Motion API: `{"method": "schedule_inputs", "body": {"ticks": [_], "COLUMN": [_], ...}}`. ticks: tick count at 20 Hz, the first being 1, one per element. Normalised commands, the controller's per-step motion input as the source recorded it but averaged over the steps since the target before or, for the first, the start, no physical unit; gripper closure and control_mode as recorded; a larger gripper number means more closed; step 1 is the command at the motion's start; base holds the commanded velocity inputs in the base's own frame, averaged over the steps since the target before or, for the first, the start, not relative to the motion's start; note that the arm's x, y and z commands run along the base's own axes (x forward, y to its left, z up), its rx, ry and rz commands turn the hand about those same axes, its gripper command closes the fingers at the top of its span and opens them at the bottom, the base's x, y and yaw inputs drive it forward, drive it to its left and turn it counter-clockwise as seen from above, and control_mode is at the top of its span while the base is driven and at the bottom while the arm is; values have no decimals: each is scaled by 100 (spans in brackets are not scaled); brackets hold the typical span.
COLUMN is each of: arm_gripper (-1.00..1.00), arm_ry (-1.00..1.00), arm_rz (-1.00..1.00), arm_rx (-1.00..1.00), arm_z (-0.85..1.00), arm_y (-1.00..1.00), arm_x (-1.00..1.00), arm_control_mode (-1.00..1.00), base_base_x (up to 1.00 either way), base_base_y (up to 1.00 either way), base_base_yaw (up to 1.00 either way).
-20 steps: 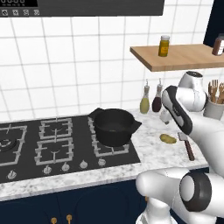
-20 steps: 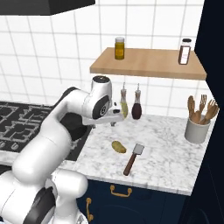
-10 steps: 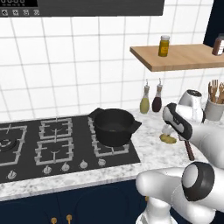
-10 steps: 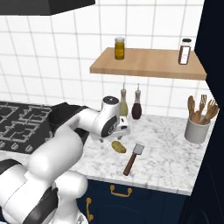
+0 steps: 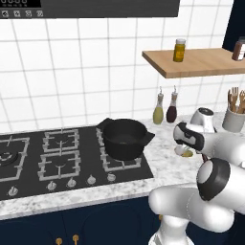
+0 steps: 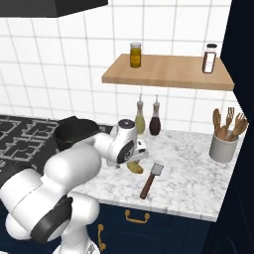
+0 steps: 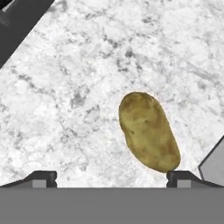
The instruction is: Put the broccoli and potato in the pot. Retrieve the spatula and lightly stir the vegetables in the pot.
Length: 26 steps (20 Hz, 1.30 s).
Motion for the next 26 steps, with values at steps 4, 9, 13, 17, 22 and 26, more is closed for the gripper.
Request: {"method": "schedule_inputs", "body": {"ticks": [4,9,13,17,22,26], "arm_gripper": [-100,-100,-100,-100,-100,100], "arm_ry": [0,0,5,5,6,2], "arm_rz": [5,4,5,4,4,4], "arm_rx": [-5,-1,0,0,0,0], "arm_z": [-18,-21,-29,-24,-31,-10], "arm_y": [-15,-16,-12,-10,0,0], "arm_x": [21,30,37,37,16,-5], "arm_control_mode": [-100,-100,-100,-100,-100,-100], "base_base_x": [0,0,0,0,0,0], "base_base_y": [0,0,0,0,0,0], "base_base_yaw": [0,0,0,0,0,0]}}
